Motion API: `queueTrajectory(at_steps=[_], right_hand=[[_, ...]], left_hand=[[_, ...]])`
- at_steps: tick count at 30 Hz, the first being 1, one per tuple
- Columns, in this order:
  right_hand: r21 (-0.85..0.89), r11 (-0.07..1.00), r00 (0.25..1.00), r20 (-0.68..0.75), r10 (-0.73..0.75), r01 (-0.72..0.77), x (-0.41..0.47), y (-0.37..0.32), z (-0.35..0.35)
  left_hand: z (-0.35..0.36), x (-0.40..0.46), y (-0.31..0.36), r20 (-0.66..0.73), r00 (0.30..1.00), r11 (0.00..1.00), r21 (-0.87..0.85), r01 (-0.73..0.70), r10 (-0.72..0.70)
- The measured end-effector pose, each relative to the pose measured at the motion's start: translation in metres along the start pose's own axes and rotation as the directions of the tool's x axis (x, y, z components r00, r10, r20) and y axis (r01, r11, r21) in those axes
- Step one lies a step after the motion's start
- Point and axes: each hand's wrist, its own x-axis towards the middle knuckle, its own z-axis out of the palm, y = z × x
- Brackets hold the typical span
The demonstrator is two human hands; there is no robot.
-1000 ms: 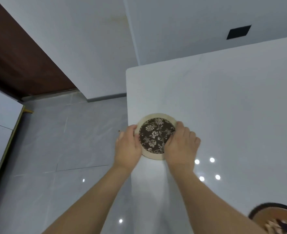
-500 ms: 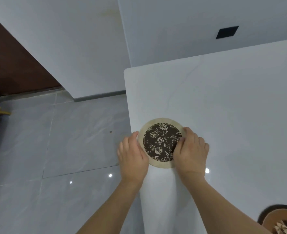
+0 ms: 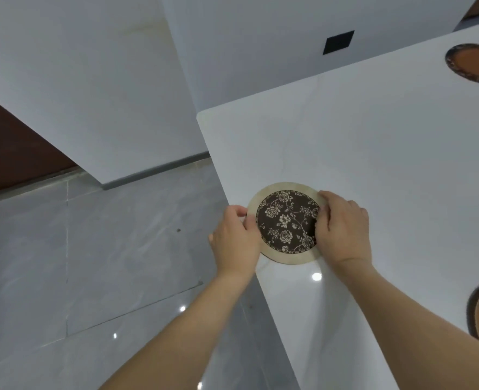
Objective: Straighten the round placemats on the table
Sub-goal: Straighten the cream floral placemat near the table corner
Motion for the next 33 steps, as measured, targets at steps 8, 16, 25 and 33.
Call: queueTrajectory(at_steps=[8, 16, 25, 33], right_hand=[[0.001, 1.000, 0.999, -0.045, -0.025, 0.025, 0.000, 0.001, 0.002], [0.042, 0.999, 0.999, -0.044, -0.001, 0.003, -0.001, 0.001, 0.002], [0.063, 0.998, 0.999, -0.037, -0.019, 0.021, 0.000, 0.004, 0.003], [0.026, 0.999, 1.000, -0.012, -0.020, 0.020, 0.001, 0.005, 0.005]], left_hand=[[-0.017, 0.031, -0.002, 0.217, 0.976, 0.999, 0.041, 0.006, -0.015], [-0.023, 0.039, -0.011, 0.312, 0.950, 0.993, 0.093, -0.067, 0.035], [-0.027, 0.039, -0.018, 0.350, 0.931, 0.994, -0.018, -0.103, 0.103], [-0.024, 0.039, -0.025, 0.327, 0.935, 0.990, -0.069, -0.122, 0.138]])
